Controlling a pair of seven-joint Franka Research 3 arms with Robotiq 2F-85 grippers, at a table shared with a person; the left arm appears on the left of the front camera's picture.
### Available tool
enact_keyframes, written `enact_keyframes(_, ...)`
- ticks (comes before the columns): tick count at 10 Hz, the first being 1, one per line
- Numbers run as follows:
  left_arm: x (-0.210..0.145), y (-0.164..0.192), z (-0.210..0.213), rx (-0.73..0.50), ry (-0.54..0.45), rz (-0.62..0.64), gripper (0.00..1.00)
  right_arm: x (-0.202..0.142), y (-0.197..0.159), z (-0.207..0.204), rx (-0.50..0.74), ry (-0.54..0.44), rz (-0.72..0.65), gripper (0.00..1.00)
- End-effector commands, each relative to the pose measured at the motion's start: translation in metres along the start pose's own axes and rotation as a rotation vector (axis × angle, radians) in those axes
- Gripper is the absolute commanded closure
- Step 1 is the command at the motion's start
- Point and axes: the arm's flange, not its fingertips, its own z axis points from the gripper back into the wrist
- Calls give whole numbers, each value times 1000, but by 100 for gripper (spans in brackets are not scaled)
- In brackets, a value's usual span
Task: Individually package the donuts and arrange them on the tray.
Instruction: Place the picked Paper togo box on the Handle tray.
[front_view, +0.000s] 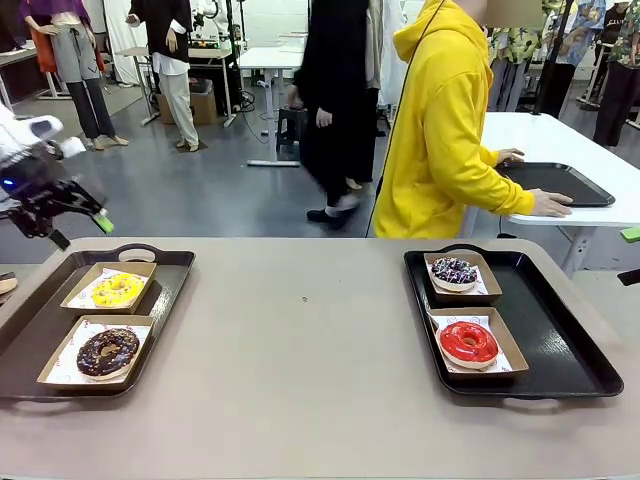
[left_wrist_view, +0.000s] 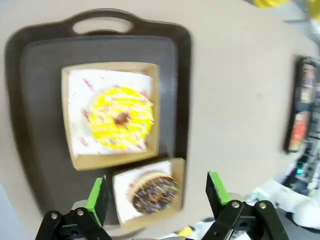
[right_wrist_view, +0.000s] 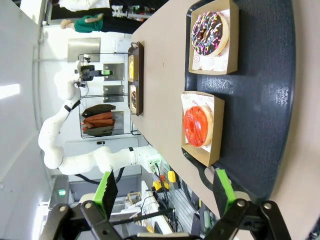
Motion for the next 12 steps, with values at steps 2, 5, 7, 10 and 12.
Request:
enact_keyframes(2, -60, 44, 52, -294, -71, 12, 0, -3, 2, 0, 1, -5, 1, 0)
enact_keyframes(5, -100, 95, 69, -538, -113, -3, 0, -3, 2, 0, 1, -5, 1, 0)
enact_keyframes(7, -120, 128, 62, -670, -115, 32, 0, -3, 2, 0, 1, -5, 1, 0)
enact_keyframes(10, -132, 168, 35, -800, -121, 99, 0, -3, 2, 0, 1, -5, 1, 0)
enact_keyframes(12, -126, 184, 25, -834, -111, 174, 0, -3, 2, 0, 1, -5, 1, 0)
